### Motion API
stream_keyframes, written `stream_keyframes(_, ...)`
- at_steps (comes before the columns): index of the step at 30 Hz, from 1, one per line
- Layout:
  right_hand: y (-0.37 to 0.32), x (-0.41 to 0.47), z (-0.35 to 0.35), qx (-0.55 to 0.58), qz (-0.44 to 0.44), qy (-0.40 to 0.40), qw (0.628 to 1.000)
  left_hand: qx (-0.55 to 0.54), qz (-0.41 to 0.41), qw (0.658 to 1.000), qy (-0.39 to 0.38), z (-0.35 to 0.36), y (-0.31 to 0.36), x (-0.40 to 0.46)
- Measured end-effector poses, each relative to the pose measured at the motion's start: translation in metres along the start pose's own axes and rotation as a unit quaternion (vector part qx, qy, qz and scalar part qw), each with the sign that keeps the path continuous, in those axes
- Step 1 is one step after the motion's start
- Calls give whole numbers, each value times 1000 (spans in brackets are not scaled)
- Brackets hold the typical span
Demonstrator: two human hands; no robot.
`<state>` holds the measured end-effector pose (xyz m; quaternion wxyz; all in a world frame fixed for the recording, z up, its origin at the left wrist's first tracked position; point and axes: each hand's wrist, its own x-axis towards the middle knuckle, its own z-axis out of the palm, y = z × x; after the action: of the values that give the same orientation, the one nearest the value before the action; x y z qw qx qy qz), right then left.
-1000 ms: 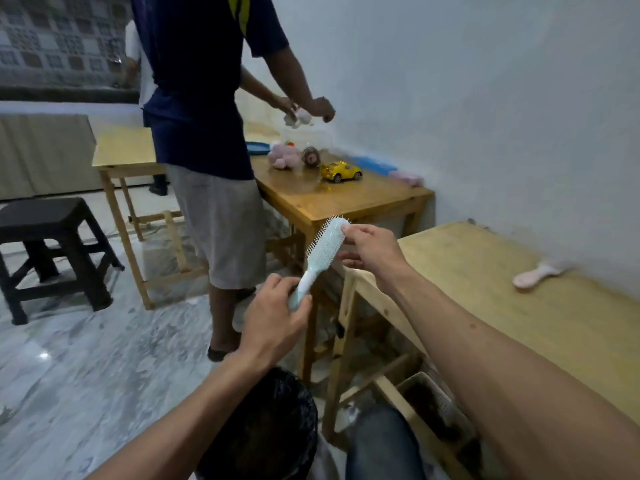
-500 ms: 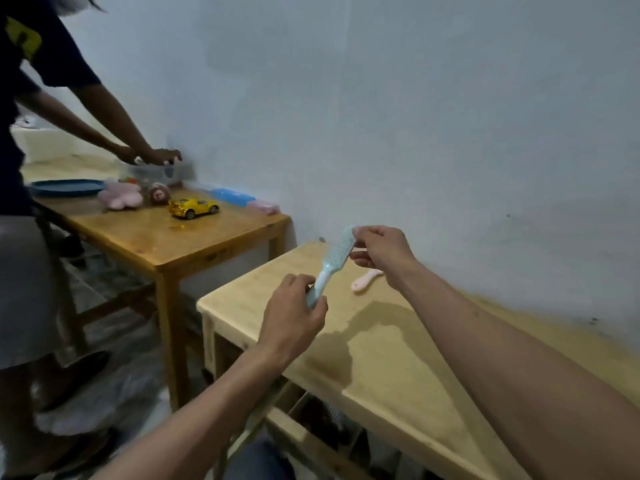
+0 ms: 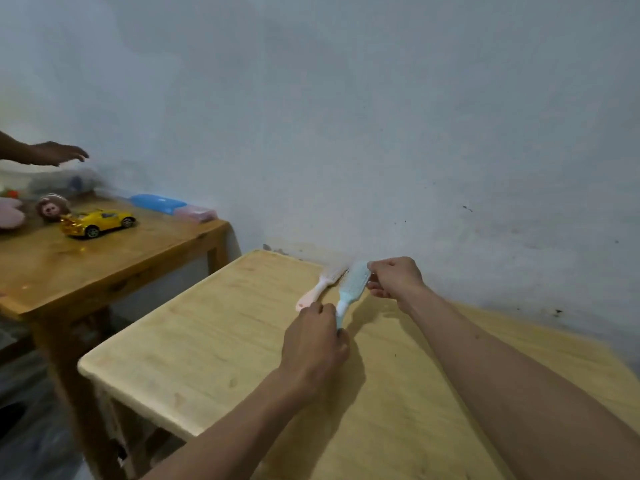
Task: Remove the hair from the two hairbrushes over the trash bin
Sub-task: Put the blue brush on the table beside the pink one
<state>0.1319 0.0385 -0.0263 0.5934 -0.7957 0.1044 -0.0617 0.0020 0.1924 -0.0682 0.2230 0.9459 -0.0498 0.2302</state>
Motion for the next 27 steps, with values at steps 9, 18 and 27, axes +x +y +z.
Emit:
stream_keyframes(9, 26, 55, 20, -65, 46, 19, 997, 104, 66, 992, -36, 36, -8, 42)
stream_keyframes(18, 27, 78, 30, -112, 51, 44, 991, 139, 83, 987, -18, 55, -18, 58)
stream_keyframes(27, 24, 78, 32, -173, 40, 53, 983, 87, 87, 992, -8, 59, -18, 62)
